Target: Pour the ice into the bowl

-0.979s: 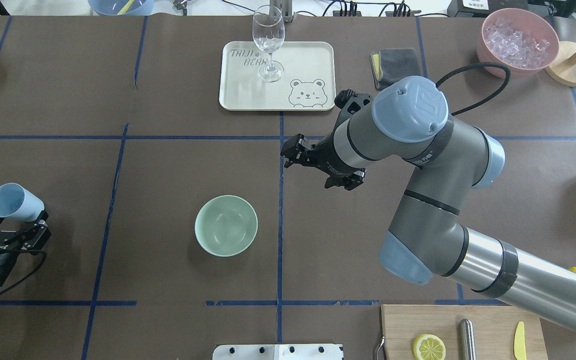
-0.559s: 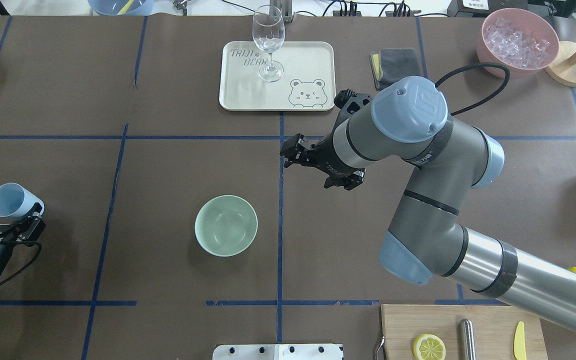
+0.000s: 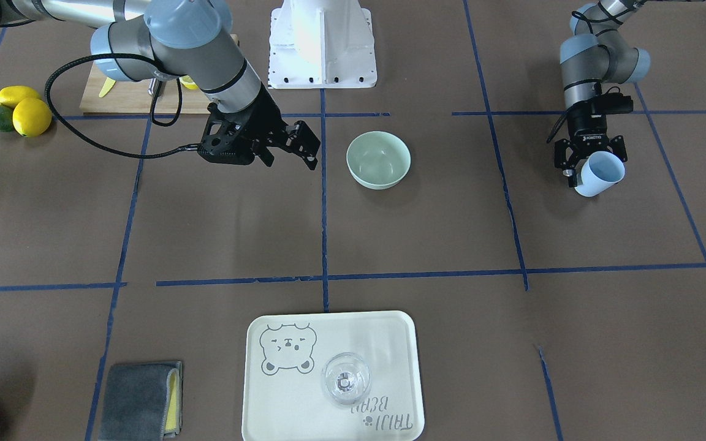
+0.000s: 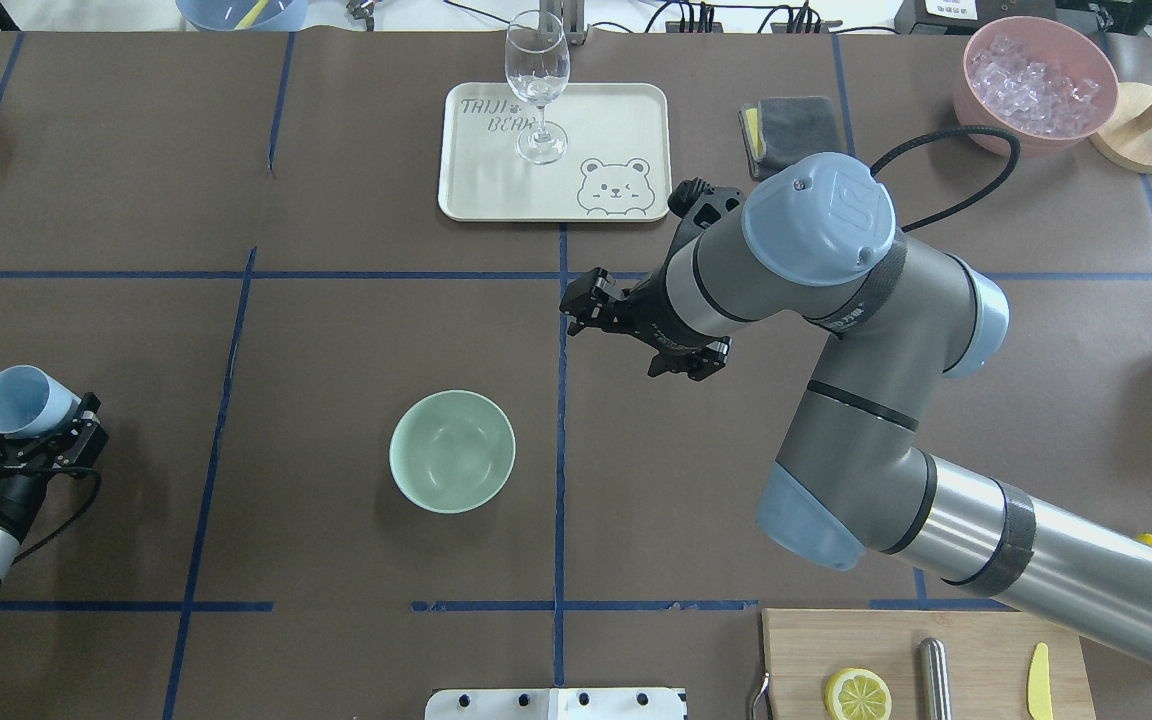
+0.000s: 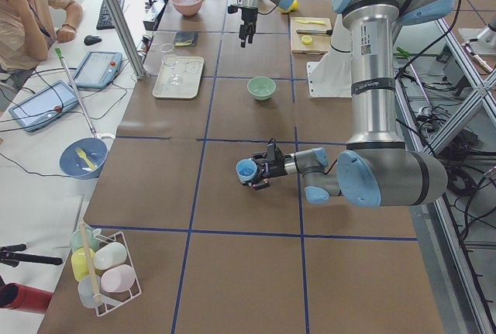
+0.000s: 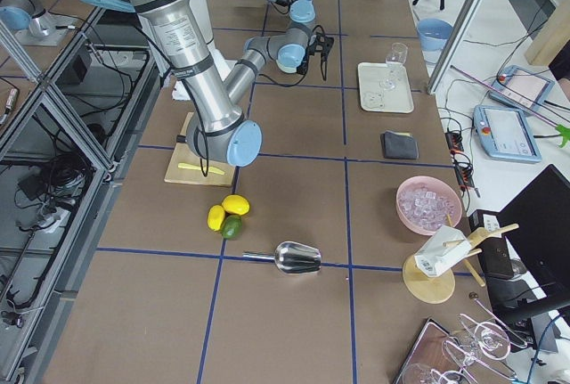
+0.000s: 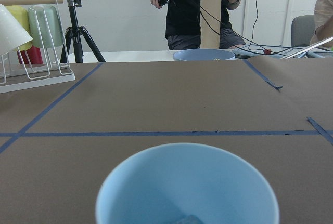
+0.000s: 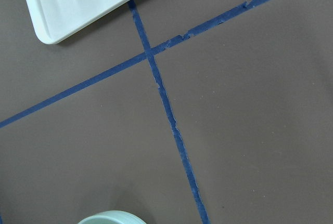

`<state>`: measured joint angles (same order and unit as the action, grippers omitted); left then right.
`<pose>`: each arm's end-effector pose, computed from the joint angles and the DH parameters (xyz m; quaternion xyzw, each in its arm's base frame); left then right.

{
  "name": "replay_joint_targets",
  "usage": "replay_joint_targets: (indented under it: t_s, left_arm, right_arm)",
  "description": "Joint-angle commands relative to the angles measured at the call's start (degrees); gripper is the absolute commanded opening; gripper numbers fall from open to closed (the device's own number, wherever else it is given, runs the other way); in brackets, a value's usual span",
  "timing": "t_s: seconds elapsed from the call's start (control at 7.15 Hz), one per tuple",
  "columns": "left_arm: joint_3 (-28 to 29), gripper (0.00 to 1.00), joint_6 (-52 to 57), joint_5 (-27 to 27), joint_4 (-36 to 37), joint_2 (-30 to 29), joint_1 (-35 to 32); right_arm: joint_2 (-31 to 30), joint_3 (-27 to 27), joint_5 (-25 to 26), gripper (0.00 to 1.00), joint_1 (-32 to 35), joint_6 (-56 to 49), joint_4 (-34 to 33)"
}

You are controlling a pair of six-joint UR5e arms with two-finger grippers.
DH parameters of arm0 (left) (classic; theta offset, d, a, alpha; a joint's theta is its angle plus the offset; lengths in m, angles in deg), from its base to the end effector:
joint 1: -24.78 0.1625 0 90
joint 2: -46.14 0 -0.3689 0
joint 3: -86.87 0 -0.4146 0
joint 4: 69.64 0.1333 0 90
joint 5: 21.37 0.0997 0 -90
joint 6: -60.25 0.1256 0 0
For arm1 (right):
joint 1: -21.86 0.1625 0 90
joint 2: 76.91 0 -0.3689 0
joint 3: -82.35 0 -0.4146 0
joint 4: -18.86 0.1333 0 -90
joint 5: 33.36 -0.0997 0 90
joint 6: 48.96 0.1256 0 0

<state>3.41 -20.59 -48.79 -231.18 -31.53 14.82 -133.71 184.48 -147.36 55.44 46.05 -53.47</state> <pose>0.3713 -0.3137 0.6128 0.5220 0.2965 -0.2357 0.7642 -0.4885 -0.4230 0.1396 -0.0457 -0.5390 0.1731 0.8231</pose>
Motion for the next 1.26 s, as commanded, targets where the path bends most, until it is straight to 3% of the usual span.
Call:
replay_joint_targets:
  t_s: [0.0, 0.14, 0.42, 0.56, 0.7, 0.84, 1.12]
  left_arm:
    - [0.1, 0.28, 0.1, 0.0, 0.0, -0.2, -0.8]
    - [-0.3, 0.0, 0.8, -0.1, -0.5, -0.2, -1.5]
    - [-5.2, 0.0, 9.6, -0.2, -1.2, -1.3, -3.1]
    - [-11.8, 0.0, 17.4, -0.1, -1.2, -1.7, -3.1]
    - [-14.9, 0.0, 31.8, 0.1, -1.4, -2.3, -3.1]
    - [-17.5, 0.0, 38.6, -0.4, -0.4, -3.4, -2.1]
    - [-17.7, 0.0, 55.9, 0.2, -0.3, -8.4, 4.0]
  right_arm:
    - [0.0, 0.0, 0.0, 1.0, 0.0, 0.0, 0.0]
    - [0.1, 0.0, 0.0, 1.0, 0.0, 0.0, 0.0]
    - [-0.1, 1.3, -0.1, 1.0, 0.3, 0.0, -0.1]
    - [-0.2, 1.4, -0.1, 1.0, 0.3, 0.0, -0.1]
    - [-0.3, 1.4, -0.1, 1.0, 0.4, -0.1, -0.1]
    - [-1.4, 1.9, -0.1, 1.0, 0.4, -0.1, 0.0]
    - [-2.7, 2.7, -0.1, 1.0, 0.5, -0.1, 0.0]
